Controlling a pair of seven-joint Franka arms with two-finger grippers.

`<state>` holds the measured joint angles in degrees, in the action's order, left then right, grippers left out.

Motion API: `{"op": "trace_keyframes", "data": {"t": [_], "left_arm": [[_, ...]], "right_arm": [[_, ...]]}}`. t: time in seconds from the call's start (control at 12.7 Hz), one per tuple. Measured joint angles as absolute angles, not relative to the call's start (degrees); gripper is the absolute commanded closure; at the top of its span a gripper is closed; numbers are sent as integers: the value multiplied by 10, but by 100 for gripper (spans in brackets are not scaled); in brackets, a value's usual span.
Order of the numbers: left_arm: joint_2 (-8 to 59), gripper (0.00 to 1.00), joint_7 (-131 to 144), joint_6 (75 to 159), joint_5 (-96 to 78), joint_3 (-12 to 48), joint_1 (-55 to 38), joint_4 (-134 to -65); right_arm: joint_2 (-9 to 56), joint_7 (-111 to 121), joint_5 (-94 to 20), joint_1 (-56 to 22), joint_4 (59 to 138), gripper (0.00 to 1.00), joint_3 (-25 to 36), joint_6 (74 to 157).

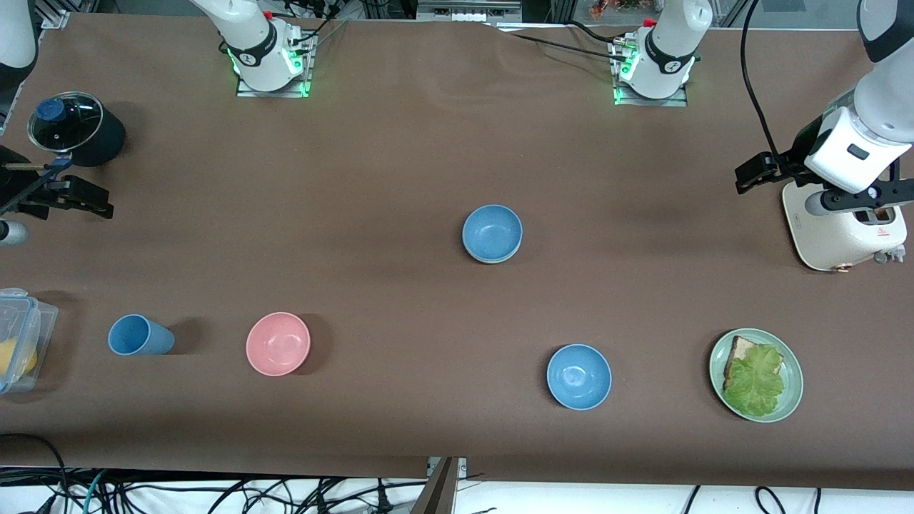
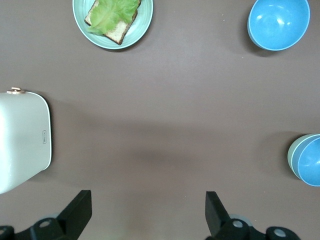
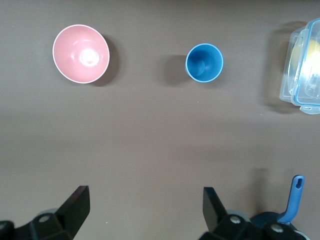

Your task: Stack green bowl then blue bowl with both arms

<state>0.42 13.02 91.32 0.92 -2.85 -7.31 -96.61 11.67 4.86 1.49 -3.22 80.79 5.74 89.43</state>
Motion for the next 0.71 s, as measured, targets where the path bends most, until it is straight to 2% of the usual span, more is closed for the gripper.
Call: {"op": "trace_keyframes", "data": {"t": [0.32, 0.71], "left_arm": [[8, 0, 130, 909, 9, -28, -73, -962], [30, 0, 130, 886, 9, -22, -67, -913]], "right_arm": [[117, 49, 14, -32, 808, 0, 58, 894], [117, 49, 14, -32, 808, 0, 58, 894]]}}
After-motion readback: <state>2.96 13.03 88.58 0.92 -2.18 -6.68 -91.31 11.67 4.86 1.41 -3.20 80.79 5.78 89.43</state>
